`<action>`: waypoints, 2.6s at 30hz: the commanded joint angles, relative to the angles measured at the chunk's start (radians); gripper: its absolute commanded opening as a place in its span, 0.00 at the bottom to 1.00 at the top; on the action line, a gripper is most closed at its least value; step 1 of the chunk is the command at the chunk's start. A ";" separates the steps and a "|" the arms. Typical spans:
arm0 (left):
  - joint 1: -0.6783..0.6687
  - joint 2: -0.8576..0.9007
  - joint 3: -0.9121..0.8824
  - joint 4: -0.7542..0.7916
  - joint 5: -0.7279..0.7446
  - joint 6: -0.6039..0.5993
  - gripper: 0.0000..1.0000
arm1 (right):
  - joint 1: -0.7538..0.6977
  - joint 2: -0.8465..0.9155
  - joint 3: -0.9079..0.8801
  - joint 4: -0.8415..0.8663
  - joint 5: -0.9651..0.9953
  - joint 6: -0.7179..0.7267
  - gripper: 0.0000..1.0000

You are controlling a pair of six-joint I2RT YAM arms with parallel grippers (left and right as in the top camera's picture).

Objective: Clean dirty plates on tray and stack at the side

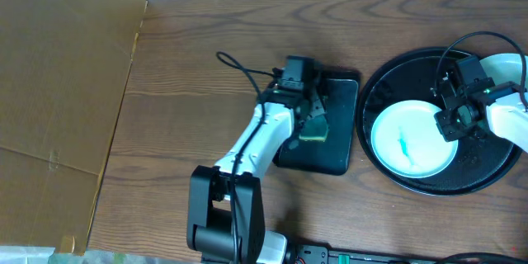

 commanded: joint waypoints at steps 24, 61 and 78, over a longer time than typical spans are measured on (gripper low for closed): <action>0.006 0.121 -0.004 0.002 0.084 0.108 0.07 | 0.003 0.012 -0.024 -0.005 0.017 0.014 0.22; 0.006 -0.162 -0.048 -0.060 0.180 0.104 0.07 | -0.009 0.012 -0.024 -0.058 0.092 0.153 0.01; -0.135 -0.232 -0.049 -0.063 0.327 -0.063 0.07 | -0.010 0.012 -0.024 -0.054 0.058 0.296 0.02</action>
